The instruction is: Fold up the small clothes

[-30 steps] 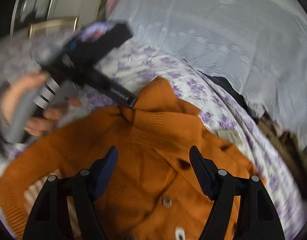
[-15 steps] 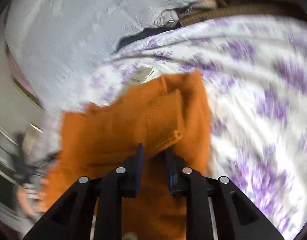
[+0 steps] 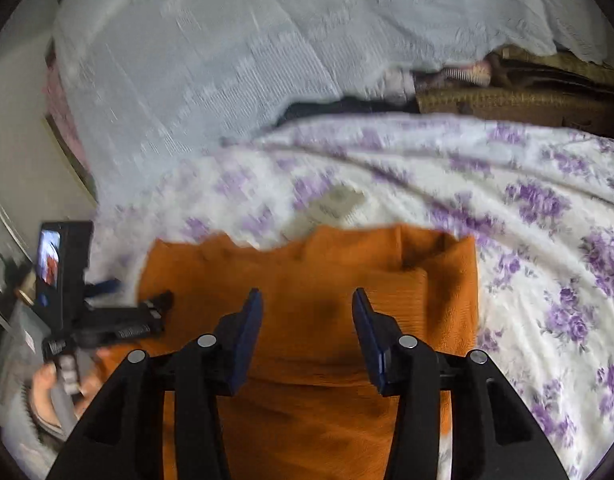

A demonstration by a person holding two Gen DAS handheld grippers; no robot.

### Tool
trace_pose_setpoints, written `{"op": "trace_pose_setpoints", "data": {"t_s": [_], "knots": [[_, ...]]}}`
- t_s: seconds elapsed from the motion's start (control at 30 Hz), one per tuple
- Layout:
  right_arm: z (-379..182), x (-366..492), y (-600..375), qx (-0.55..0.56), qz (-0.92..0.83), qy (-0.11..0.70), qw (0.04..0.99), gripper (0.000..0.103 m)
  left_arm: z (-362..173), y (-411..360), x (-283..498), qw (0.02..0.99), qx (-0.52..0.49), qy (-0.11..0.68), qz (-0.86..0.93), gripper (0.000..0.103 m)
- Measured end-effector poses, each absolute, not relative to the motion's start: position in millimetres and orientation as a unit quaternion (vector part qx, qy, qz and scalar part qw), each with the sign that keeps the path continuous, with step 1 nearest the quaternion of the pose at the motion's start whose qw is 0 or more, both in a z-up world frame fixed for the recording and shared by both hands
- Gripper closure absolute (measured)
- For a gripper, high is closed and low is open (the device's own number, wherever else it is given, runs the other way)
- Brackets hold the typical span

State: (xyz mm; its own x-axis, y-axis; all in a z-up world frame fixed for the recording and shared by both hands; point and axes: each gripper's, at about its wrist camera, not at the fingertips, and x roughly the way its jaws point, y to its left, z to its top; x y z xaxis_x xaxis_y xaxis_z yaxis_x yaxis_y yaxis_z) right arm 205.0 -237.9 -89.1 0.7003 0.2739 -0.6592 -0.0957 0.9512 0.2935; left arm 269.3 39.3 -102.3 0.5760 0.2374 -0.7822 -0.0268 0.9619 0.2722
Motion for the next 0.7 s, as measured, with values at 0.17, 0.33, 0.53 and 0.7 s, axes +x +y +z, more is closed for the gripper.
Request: {"op": "trace_pose_setpoints", "data": {"t_s": [0.17,0.33,0.53,0.7], "knots": [[-102.2,201.2,-260.5,0.171,0.106,0.377,0.904,0.057,-103.7,86.0,275.7,0.878,-0.008,0.477,0.023,0.004],[-84.0,173.3,-253.7,0.142,0.116,0.344,0.921,0.055,-72.0,92.9,238.5,0.911,-0.031,0.411,-0.022,0.004],[-107.6,181.8,-243.1,0.111,0.103,0.402,0.903,0.055,-102.5,87.8,247.8,0.880,0.019,0.475,0.011,0.004],[-90.1,142.7,-240.8,0.104,0.103,0.370,0.917,0.051,-83.3,101.6,212.6,0.894,-0.026,0.446,-0.031,0.004]]}}
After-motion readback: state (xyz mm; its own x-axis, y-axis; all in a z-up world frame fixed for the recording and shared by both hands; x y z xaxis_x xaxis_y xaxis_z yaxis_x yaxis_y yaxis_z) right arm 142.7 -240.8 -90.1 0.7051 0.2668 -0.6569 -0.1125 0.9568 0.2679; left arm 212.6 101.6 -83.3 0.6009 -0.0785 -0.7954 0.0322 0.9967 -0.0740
